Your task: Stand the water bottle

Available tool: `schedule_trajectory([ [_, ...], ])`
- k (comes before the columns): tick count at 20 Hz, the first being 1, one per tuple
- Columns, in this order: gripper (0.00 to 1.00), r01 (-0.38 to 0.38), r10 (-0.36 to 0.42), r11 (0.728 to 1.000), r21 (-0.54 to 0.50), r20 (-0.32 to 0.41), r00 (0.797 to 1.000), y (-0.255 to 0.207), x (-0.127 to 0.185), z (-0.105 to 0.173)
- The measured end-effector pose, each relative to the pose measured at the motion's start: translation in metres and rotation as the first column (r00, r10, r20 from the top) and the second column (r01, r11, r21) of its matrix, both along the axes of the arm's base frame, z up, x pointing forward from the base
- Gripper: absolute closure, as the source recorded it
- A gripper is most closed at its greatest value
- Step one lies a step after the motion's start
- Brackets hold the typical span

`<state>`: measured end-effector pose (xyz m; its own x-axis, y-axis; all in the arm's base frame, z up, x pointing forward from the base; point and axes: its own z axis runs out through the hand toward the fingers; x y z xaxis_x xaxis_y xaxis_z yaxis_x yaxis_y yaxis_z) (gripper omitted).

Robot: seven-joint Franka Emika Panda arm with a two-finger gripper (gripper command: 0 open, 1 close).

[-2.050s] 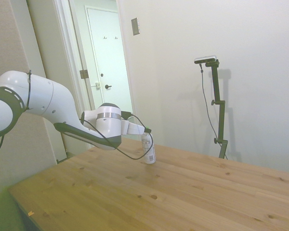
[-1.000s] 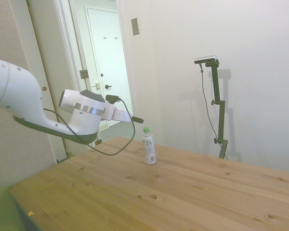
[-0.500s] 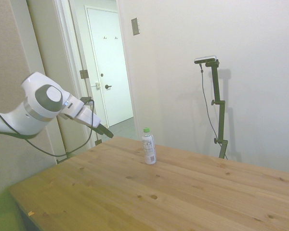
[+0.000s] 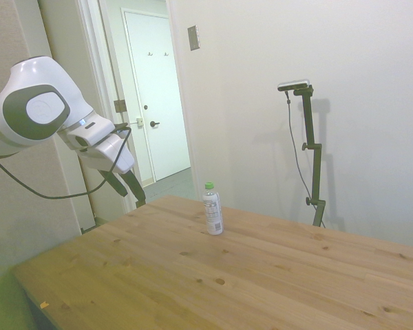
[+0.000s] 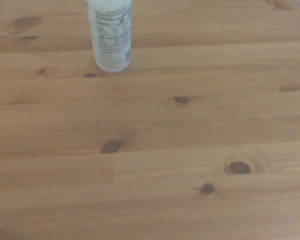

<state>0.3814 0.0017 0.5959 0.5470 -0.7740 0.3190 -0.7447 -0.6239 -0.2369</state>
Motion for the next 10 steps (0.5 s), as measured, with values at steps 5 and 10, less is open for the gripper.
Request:
schedule_trajectory([
  [5,0.0,-0.03,0.029,0.999,-0.022,-0.046,0.999,0.003,-0.005,-0.015],
  [10,0.0,-0.055,0.055,0.998,0.008,-0.082,0.995,0.0,-0.007,-0.031],
])
